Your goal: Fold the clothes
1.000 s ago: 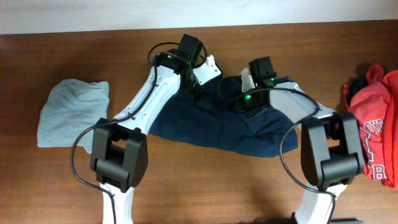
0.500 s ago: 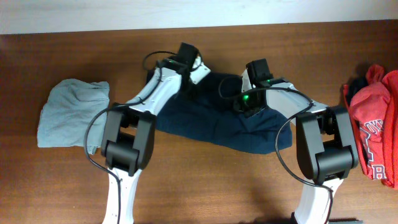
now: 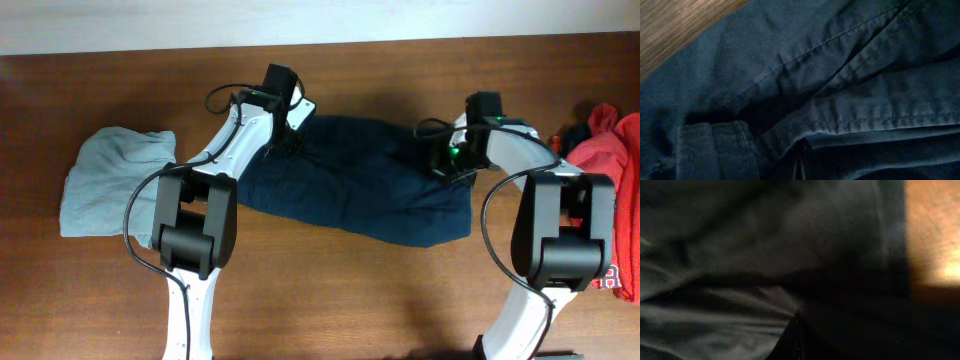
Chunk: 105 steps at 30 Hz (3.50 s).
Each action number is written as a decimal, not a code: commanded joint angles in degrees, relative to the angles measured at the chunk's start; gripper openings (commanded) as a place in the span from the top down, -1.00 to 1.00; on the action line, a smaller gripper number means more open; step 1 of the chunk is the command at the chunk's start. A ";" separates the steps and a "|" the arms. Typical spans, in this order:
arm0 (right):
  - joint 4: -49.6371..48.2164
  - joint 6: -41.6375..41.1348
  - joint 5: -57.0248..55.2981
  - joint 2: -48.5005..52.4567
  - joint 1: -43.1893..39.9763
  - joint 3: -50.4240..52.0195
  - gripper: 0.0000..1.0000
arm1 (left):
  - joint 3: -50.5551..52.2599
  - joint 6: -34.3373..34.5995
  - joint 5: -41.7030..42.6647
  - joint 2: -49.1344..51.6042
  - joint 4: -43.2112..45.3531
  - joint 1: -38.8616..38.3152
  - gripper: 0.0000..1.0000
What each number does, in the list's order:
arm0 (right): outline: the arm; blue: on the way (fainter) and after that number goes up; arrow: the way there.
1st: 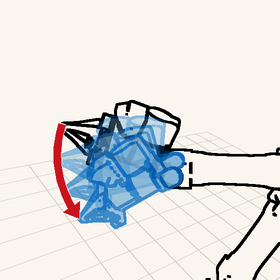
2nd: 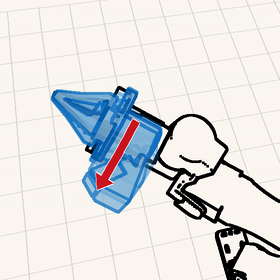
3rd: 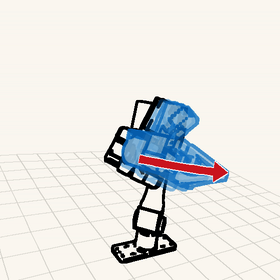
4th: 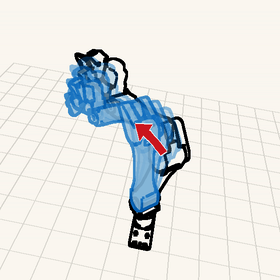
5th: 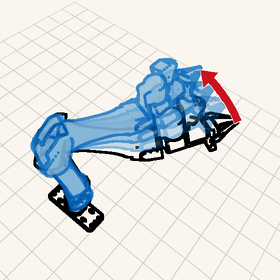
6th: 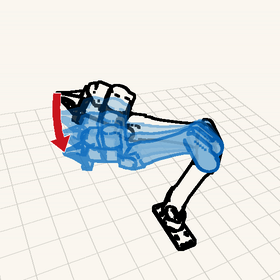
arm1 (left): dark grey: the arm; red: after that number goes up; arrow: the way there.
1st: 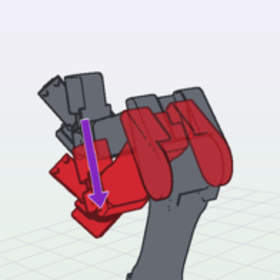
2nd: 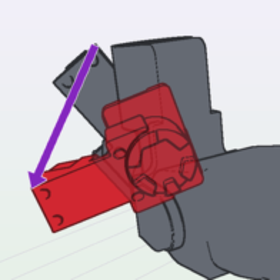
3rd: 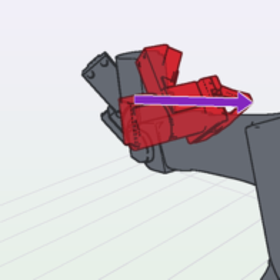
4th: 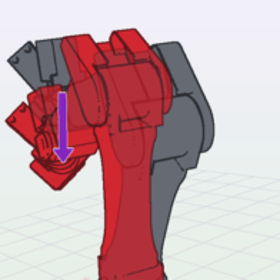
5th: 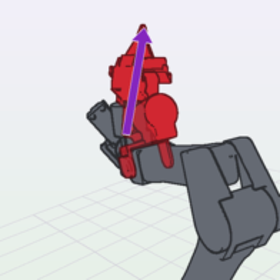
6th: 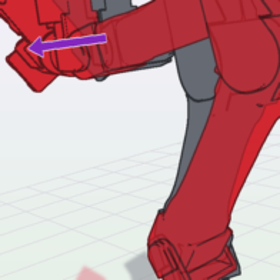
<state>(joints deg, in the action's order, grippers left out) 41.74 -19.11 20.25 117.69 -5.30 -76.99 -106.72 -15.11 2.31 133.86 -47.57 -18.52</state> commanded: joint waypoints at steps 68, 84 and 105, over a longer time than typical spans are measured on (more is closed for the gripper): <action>9.09 9.81 -8.26 -27.45 30.25 1.64 -0.39 | -7.13 5.66 30.84 -4.35 -33.79 29.33 0.06; 11.50 9.66 -8.07 -27.65 27.23 1.66 -0.30 | 17.64 10.14 31.06 -4.33 -7.67 29.73 -0.55; 11.04 9.64 -8.09 -27.65 27.23 1.66 -0.25 | 18.56 9.05 31.12 -4.35 -2.97 19.54 0.79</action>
<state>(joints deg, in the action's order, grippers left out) 52.88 -9.43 12.86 90.32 22.20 -75.31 -89.27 -5.72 35.11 127.52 -51.03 1.13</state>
